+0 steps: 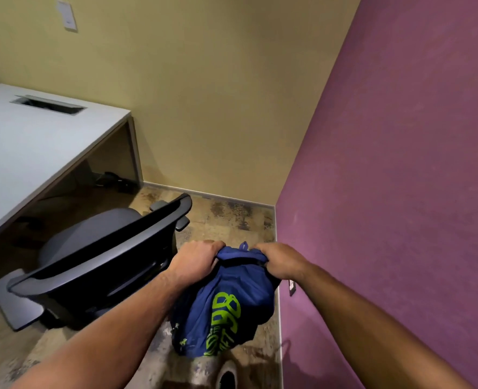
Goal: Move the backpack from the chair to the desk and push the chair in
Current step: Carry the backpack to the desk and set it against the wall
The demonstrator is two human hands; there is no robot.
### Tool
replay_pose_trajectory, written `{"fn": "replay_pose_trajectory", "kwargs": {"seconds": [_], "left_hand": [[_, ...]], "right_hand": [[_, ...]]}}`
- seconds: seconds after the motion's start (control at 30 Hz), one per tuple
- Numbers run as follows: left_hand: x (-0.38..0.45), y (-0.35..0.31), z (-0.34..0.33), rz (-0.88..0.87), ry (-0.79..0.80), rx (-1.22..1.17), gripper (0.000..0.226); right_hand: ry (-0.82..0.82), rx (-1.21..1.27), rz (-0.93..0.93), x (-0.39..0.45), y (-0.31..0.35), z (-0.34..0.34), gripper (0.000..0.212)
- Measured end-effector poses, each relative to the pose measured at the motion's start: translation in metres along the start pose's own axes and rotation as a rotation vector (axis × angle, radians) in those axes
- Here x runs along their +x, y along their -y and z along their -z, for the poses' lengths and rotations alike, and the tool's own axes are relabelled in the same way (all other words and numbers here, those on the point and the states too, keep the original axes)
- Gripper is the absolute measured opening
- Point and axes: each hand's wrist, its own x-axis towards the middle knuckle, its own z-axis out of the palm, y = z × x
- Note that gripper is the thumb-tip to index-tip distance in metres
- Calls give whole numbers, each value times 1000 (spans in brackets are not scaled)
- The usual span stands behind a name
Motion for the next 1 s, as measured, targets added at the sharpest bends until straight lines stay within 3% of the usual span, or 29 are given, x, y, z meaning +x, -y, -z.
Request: {"fn": "replay_pose_trajectory", "kwargs": {"seconds": [0.37,0.6,0.77,0.87,1.0], "left_hand": [[113,27,-16,87,110,76,24],[192,30,-13,179,157,14,19],[245,47,-7,242,111,-25,23],[284,64,1,284,75,-30,29],[335,91,8,337,13,-27,21]], "right_hand": [[78,1,71,109,-56,60,7],[84,-48,102,175,-92,102,15],[2,-88,102,225,-103,131,38],[-80,-91,130,258,-106,152,43],[-144,-129,169,308,-109,180,44]]}}
